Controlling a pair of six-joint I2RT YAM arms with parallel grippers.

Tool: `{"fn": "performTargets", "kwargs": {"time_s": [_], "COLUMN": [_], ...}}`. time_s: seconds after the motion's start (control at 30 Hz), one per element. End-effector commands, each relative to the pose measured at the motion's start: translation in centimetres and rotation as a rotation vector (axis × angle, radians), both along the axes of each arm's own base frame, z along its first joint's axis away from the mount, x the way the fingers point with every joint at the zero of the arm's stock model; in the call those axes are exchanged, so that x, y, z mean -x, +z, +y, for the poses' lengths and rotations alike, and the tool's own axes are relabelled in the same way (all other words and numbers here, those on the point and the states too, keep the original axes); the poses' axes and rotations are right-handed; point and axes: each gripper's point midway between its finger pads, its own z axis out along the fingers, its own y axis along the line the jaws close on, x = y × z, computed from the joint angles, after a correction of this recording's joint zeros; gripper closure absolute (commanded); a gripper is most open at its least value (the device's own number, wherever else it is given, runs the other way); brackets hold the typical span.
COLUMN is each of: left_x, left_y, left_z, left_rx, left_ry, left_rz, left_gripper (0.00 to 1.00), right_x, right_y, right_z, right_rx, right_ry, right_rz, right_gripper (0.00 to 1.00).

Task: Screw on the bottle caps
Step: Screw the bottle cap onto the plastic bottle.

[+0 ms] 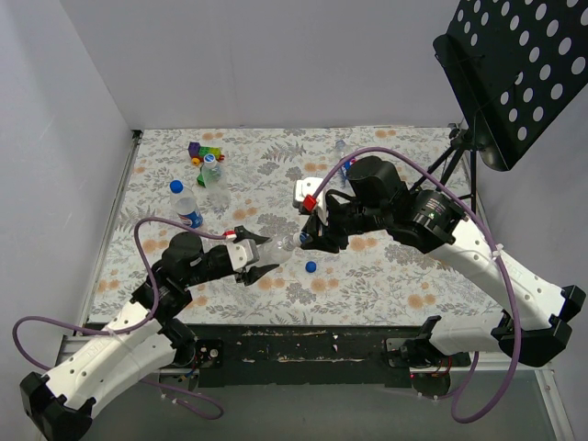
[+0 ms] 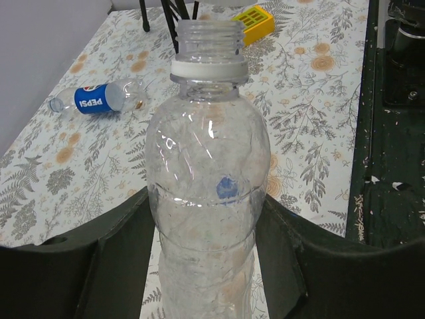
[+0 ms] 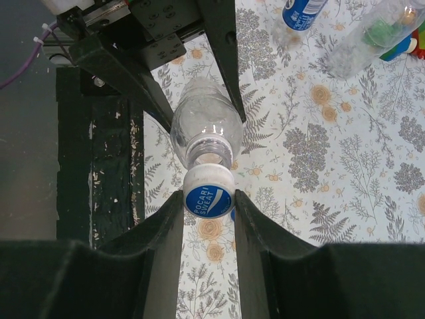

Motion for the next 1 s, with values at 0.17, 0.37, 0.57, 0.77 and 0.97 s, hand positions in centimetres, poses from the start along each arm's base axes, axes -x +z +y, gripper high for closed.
{"fn": "performTargets", "kwargs": {"time_s": [0.17,0.37,0.57,0.77,0.97], "left_x": [0.7,1.3,1.6,3.0,4.7], "left_y": [2.8,3.3,3.4,3.8,3.7], "left_z": [-0.6,-1.1,-1.5,-2.7,-4.0], "left_rx": [0.033,0.028,0.01,0.019,0.016], "left_ry": [-0.064,-0.114,-0.146,-0.263,-0.429], "left_rz": [-0.033,-0.014,0.009,0.072,0.137], "left_gripper": [0.65,0.7,0.75,0.81,0.81], "right_x": [0.7,1.2,2.3,3.8,4.5], "right_y": [0.9,0.2,-0.6,-2.5,-4.4], "right_z": [1.0,0.9,0.4,-1.0,-2.2], "right_rx": [-0.039,-0.014,0.032,0.097,0.173], "right_ry": [0.061,0.093,0.165,0.284,0.356], "right_rz": [-0.019,-0.015,-0.027,-0.067,-0.073], "right_gripper": [0.75,0.75,0.75,0.75,0.76]}}
